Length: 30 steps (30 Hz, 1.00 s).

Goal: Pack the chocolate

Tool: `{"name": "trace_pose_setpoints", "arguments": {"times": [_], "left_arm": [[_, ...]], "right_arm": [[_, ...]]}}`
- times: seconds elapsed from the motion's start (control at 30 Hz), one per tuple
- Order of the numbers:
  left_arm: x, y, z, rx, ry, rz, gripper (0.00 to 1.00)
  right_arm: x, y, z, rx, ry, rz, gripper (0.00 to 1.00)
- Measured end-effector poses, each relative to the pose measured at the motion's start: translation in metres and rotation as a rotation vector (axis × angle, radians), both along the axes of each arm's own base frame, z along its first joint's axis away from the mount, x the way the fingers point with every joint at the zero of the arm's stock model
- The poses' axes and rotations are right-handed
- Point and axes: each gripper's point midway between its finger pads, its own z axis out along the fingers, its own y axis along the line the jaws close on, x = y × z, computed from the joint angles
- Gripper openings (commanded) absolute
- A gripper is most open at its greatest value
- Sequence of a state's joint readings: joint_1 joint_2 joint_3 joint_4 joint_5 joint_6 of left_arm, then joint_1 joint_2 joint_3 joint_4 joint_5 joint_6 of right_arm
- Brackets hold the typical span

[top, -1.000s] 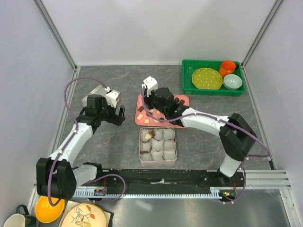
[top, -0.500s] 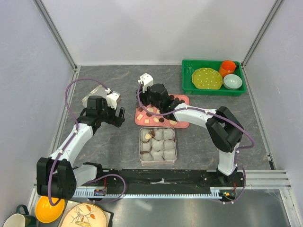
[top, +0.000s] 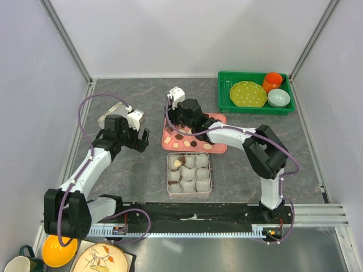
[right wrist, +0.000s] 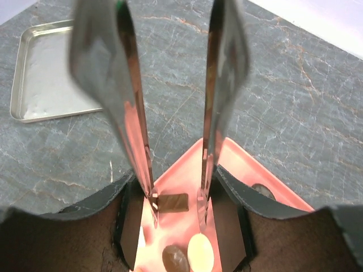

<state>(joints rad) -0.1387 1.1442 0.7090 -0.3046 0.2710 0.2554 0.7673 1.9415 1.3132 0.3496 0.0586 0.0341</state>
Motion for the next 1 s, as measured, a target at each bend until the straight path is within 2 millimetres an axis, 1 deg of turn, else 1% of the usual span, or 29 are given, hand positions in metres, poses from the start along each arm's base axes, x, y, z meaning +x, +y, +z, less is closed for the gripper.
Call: {"name": "trace_pose_setpoints", "arguments": {"times": [0.07,0.17,0.27,0.3,0.5,0.6,0.7,0.77,0.83,0.9,1.0], "left_arm": [[0.000,0.000,0.000,0.001,0.000,0.001,0.99],[0.000,0.000,0.000,0.002,-0.001,0.002,0.99],[0.000,0.001,0.000,0.004,-0.002,0.004,0.99],[0.000,0.001,0.000,0.004,-0.003,0.005,0.99],[0.000,0.001,0.000,0.005,-0.002,0.005,0.99],[0.000,0.001,0.000,0.005,-0.003,0.006,0.99],[0.000,0.001,0.001,0.005,-0.005,0.005,0.99],[0.000,0.001,0.002,0.005,-0.007,0.006,0.99],[0.000,0.001,0.002,0.005,-0.007,0.006,0.99],[0.000,0.001,0.002,0.005,-0.009,0.006,0.99],[0.000,0.002,0.003,0.005,-0.012,0.006,0.99]], "right_arm": [[0.002,0.003,0.000,0.005,-0.002,0.005,0.55],[0.005,0.005,0.000,0.011,-0.004,0.009,0.52],[0.007,0.009,0.000,0.017,-0.003,0.015,0.47],[0.007,0.009,0.000,0.018,-0.003,0.018,0.43],[0.007,0.010,0.000,0.023,-0.001,0.024,0.38],[0.006,0.008,0.001,0.029,-0.010,0.021,0.36],[0.001,-0.002,0.002,0.024,-0.020,0.004,0.34],[-0.005,-0.010,0.008,0.024,-0.032,-0.008,0.34],[-0.010,-0.020,0.019,0.034,-0.051,-0.025,0.34],[-0.017,-0.030,0.036,0.055,-0.082,-0.038,0.34],[-0.031,-0.048,0.067,0.095,-0.133,-0.057,0.34]]}}
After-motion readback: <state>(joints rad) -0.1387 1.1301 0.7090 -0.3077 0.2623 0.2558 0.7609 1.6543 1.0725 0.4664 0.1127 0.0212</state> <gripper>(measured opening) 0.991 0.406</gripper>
